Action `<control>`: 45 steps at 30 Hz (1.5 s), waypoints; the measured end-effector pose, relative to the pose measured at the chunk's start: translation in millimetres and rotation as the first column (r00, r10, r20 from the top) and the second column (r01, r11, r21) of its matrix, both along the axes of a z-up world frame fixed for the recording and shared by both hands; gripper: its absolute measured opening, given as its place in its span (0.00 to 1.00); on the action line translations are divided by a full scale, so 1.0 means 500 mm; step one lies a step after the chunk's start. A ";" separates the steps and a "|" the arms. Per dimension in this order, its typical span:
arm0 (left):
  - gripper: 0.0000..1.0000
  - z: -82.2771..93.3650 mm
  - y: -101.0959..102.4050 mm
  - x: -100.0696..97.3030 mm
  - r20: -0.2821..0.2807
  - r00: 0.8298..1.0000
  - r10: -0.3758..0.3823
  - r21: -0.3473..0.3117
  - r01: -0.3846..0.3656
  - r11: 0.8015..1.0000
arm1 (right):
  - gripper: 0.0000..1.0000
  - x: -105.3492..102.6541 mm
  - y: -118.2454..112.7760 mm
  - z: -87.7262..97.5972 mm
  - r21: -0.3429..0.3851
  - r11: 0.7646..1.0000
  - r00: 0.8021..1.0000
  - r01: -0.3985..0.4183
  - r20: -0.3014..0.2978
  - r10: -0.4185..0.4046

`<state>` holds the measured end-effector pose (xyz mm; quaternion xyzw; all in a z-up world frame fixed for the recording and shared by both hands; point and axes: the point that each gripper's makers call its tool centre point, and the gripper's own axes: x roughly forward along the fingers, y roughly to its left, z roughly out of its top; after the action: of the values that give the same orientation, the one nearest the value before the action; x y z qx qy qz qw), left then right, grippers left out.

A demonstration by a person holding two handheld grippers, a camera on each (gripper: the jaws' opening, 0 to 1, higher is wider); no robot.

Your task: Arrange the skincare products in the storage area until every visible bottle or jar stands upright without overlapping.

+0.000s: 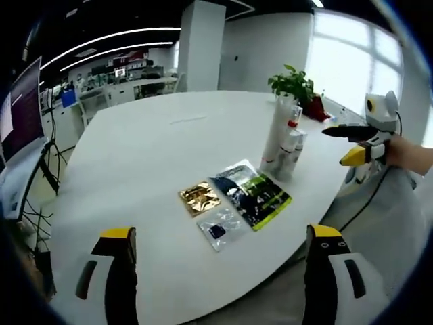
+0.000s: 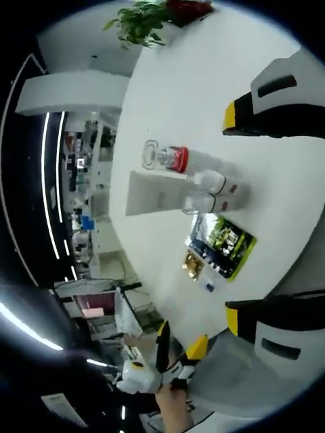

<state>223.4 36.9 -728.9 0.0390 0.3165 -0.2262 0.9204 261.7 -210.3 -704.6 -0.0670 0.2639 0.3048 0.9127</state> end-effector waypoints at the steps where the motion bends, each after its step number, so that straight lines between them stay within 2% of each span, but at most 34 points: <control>1: 0.99 0.001 -0.002 0.000 0.004 1.000 -0.001 0.002 0.001 1.000 | 0.99 -0.001 0.000 -0.002 -0.006 1.000 1.000 -0.001 -0.002 0.001; 4: 0.98 0.000 -0.001 -0.001 0.001 1.000 0.008 -0.022 -0.008 1.000 | 0.97 -0.006 0.001 0.000 -0.012 1.000 1.000 -0.007 0.000 0.007; 10: 0.97 -0.001 0.004 0.002 -0.002 1.000 0.029 -0.029 -0.029 0.999 | 0.97 -0.009 0.007 -0.003 -0.033 0.999 1.000 -0.023 -0.002 0.023; 28: 0.97 -0.010 0.003 0.000 -0.003 1.000 0.002 0.008 -0.002 1.000 | 0.96 -0.010 0.001 -0.009 -0.039 0.999 1.000 -0.013 -0.014 0.012; 45: 0.96 -0.009 0.002 0.000 -0.002 1.000 -0.001 0.003 0.001 1.000 | 0.95 -0.012 0.006 -0.012 -0.052 0.999 1.000 -0.015 -0.019 0.014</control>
<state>223.4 37.9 -733.3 0.0406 0.3178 -0.2261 0.9199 255.7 -207.1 -710.4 -0.0898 0.2799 0.3050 0.9059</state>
